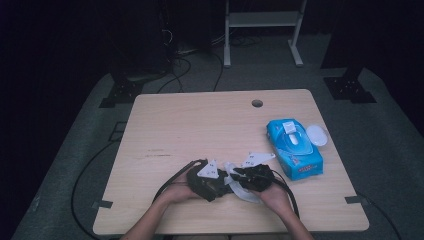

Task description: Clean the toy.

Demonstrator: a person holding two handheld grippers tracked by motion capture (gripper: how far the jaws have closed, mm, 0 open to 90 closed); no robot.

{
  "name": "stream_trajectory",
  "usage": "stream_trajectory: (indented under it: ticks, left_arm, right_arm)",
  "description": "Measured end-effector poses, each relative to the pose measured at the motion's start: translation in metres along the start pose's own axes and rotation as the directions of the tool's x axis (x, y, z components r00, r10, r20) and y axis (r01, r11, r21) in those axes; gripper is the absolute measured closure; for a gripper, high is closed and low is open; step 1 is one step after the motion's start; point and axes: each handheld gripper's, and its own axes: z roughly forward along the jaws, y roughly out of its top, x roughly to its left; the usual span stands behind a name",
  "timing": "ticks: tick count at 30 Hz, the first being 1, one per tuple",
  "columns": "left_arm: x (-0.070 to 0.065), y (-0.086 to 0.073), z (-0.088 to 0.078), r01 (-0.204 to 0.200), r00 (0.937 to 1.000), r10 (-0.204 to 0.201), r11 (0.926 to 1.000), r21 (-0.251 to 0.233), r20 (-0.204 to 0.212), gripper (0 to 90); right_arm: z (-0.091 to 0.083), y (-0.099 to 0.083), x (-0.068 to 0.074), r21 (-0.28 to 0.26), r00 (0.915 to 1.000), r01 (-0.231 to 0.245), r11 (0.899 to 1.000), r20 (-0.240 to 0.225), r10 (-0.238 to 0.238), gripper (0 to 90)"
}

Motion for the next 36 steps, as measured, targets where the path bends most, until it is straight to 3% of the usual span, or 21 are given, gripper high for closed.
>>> stream_trajectory:
  ticks: [4,9,11,14,19,24,27,30,36]
  left_arm:
    - [0.000,0.000,0.000,-0.007,1.0000,0.007,0.9999,0.013,-0.001,23.2]
    - [0.000,0.001,-0.001,-0.012,0.9999,0.012,0.9999,-0.002,0.000,23.2]
    - [0.000,0.000,-0.001,-0.008,1.0000,0.008,1.0000,0.003,0.004,23.2]
    - [0.000,0.000,-0.001,-0.006,0.9999,0.006,1.0000,0.003,0.010,23.3]
    - [0.000,0.001,-0.001,-0.012,0.9999,0.012,0.9999,0.005,0.006,23.3]
    - [0.000,0.000,-0.001,-0.001,1.0000,0.001,1.0000,0.002,0.009,23.3]
    - [0.001,0.000,-0.001,0.000,1.0000,0.000,1.0000,0.004,0.006,23.3]
    - [0.001,-0.001,0.000,-0.008,0.9999,0.008,0.9999,0.013,0.007,23.3]
    - [0.003,0.001,-0.002,0.010,0.9999,-0.010,0.9998,-0.015,0.009,23.3]
  right_arm:
    - [-0.003,0.001,0.003,0.011,0.9963,0.072,0.997,0.046,-0.072,63.4]
    - [0.004,0.002,-0.004,0.009,0.9984,0.037,0.999,0.043,-0.038,60.1]
    - [0.009,0.002,-0.006,0.023,0.9991,0.021,1.000,0.035,-0.022,64.4]
    - [0.009,0.003,-0.005,0.019,0.9973,0.039,0.999,0.062,-0.040,77.9]
    - [0.008,0.004,0.002,0.014,0.9945,0.051,0.999,0.091,-0.052,81.5]
    - [0.017,0.006,0.015,0.008,0.9954,0.070,0.998,0.066,-0.071,82.8]
    - [0.021,0.008,0.023,0.001,0.9972,0.074,0.997,-0.005,-0.074,82.9]
    - [0.022,0.006,0.031,0.009,0.9905,0.110,0.994,-0.084,-0.109,83.2]
    - [0.014,0.005,0.020,-0.001,0.9960,0.076,0.997,-0.048,-0.076,83.8]
